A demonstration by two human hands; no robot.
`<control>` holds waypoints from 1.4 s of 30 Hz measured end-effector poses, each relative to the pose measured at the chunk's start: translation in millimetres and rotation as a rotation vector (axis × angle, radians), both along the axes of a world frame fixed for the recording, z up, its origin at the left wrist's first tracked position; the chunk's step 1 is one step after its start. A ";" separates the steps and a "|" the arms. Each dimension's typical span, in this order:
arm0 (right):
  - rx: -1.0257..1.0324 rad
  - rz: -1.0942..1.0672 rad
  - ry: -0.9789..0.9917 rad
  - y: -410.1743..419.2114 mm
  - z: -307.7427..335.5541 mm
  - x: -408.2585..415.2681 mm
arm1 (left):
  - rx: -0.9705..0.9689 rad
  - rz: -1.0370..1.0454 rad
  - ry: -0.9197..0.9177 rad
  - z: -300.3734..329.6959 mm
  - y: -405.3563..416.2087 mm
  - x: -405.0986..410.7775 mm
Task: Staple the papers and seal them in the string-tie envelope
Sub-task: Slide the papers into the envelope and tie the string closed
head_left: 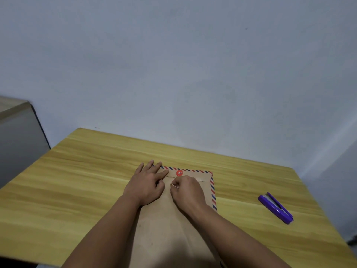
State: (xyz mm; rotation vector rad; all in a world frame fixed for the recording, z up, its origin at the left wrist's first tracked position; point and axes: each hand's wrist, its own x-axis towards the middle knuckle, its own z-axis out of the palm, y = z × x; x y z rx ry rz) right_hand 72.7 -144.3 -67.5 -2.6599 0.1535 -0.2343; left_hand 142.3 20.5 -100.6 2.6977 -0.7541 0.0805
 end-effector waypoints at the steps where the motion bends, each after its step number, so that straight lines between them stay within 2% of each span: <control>1: -0.012 0.006 -0.010 0.2 -2.0 -1.3 | 0.000 0.000 -0.003 -0.1 0.0 0.4; 7: -0.294 0.149 -0.054 -18.1 -5.5 -17.2 | -0.010 -0.001 -0.003 0.5 0.2 0.2; 11: -0.367 0.165 -0.022 -45.0 -3.0 -20.3 | -0.005 0.000 -0.001 0.5 0.4 0.4; 20: -0.234 -0.002 0.123 -69.3 20.7 6.2 | -0.017 -0.004 -0.004 1.0 0.0 -1.0; 24: -0.287 -0.029 0.207 -68.4 36.7 38.5 | -0.005 -0.004 -0.014 -0.1 0.1 0.1; 27: -0.341 0.018 0.284 -63.9 51.7 61.4 | -0.025 -0.008 -0.018 -0.6 0.0 0.6; 30: -0.127 0.190 0.522 -69.1 81.3 74.2 | -0.038 -0.011 -0.028 -0.8 -0.2 2.5; 32: -0.031 0.265 0.590 -70.2 97.7 73.1 | -0.024 -0.009 -0.032 -2.5 0.4 3.2; 36: -0.072 0.199 0.467 -75.8 78.0 76.3 | -0.036 -0.010 -0.026 -4.3 1.2 2.7; 42: -0.153 0.142 0.392 -76.9 43.5 75.7 | -0.041 -0.012 -0.025 -0.7 0.9 0.2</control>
